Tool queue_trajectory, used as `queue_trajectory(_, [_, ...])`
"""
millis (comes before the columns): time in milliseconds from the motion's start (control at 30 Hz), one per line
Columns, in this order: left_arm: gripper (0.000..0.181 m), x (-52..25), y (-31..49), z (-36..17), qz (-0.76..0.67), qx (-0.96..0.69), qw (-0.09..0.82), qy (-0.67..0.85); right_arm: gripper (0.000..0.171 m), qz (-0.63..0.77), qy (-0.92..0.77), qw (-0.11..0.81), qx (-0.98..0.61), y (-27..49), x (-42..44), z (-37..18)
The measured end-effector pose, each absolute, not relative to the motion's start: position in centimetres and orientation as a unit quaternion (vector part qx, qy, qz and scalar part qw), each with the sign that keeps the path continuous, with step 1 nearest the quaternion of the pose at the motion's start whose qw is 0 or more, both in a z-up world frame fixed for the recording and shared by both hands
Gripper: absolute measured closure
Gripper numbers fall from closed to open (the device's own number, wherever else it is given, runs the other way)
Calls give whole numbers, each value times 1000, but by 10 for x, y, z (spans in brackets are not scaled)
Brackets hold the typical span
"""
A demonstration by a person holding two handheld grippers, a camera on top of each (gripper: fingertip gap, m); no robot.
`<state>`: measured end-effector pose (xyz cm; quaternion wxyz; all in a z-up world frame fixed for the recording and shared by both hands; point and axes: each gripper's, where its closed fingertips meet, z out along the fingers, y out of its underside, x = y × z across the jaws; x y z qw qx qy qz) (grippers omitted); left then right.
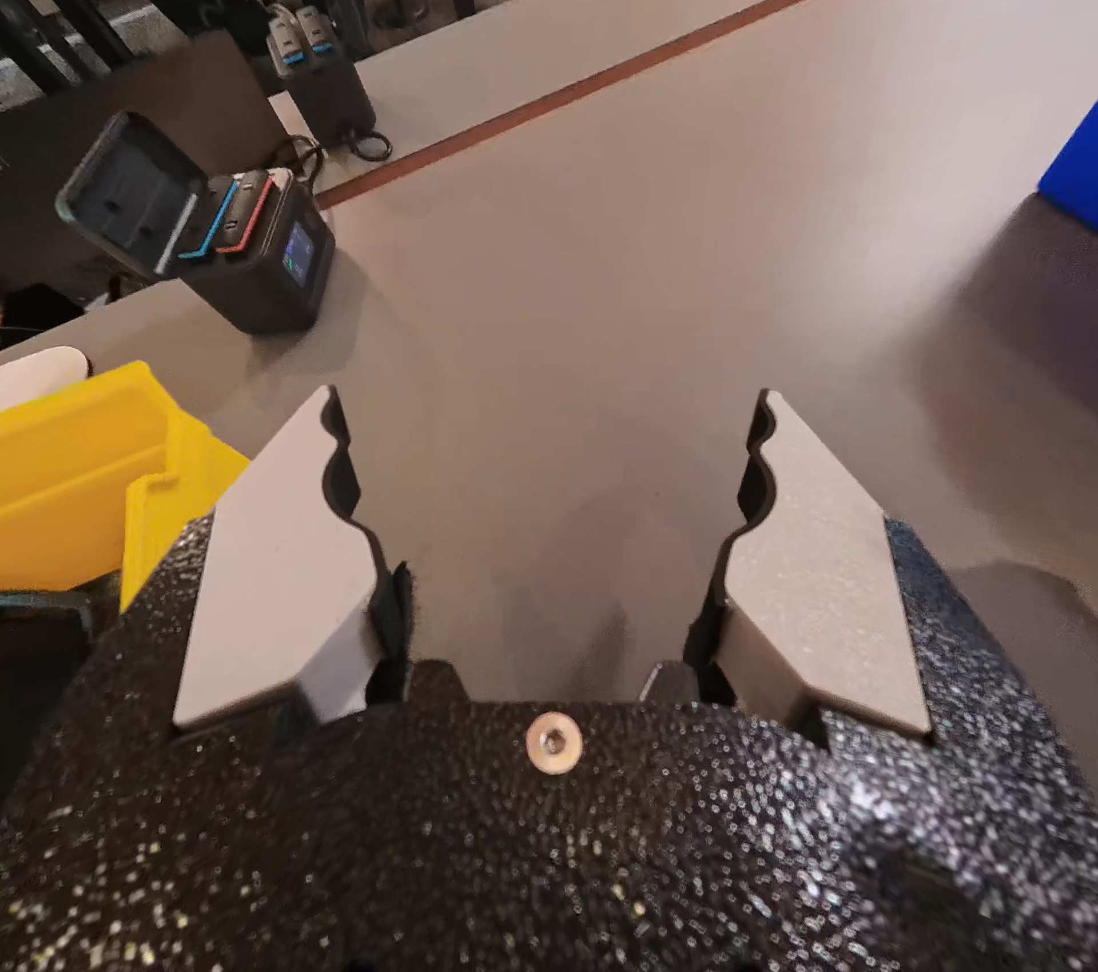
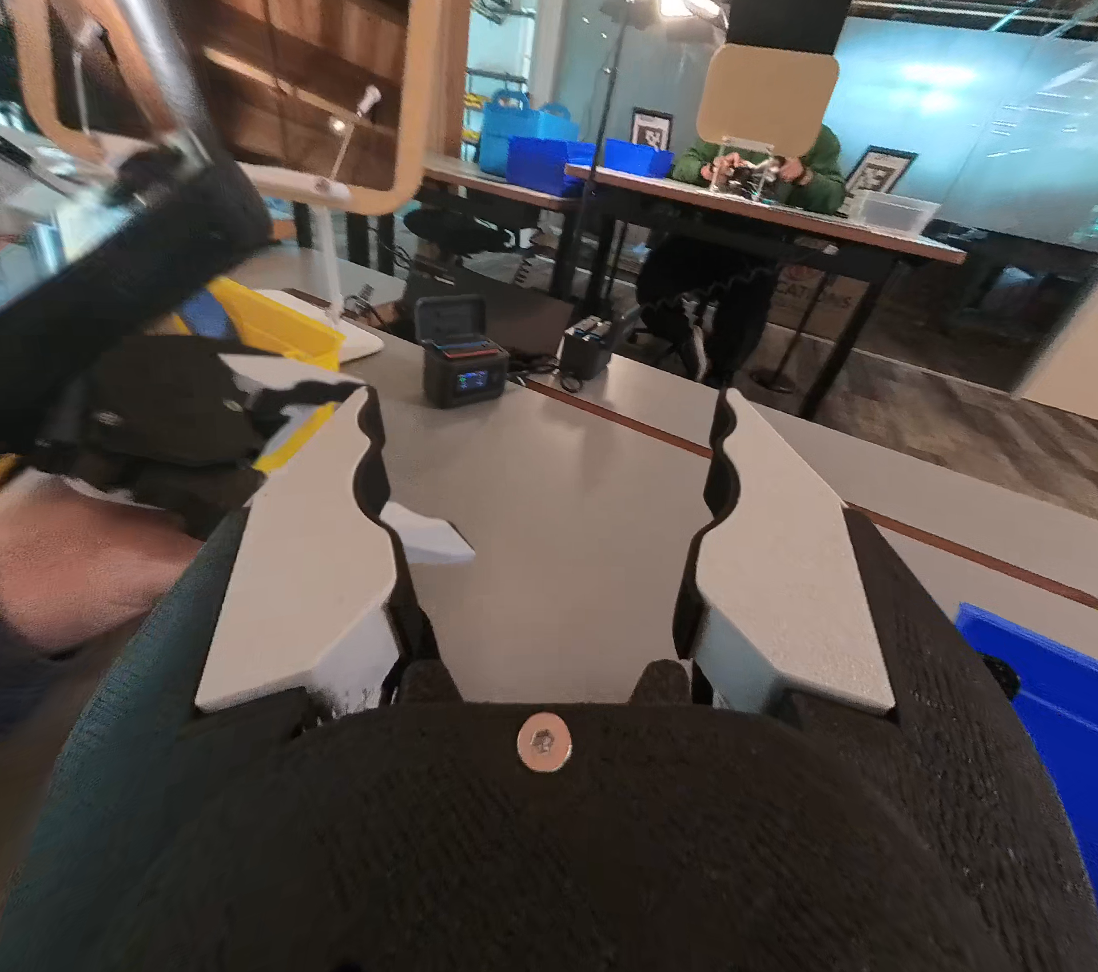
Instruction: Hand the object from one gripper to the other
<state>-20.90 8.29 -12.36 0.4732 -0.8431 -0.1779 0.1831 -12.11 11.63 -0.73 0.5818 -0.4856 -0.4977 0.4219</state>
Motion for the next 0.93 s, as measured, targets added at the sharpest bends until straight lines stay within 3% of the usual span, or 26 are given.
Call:
queue_trajectory(400, [54,-235,67,-123,212,-835,465,-201,60,449,-521,563,-458,93,-123,-5])
queue_trajectory(600, [42,-244,62,-134,252,-835,435,-226,45,542,-543,506,-394,28,-121,13])
queue_trajectory(733, [37,-247,62,-136,284,-832,422,-224,35,506,-588,495,-391,7,-130,-4])
queue_trajectory(933, [37,-249,60,-130,313,-824,421,-214,37,483,-592,489,-421,13,-135,-14])
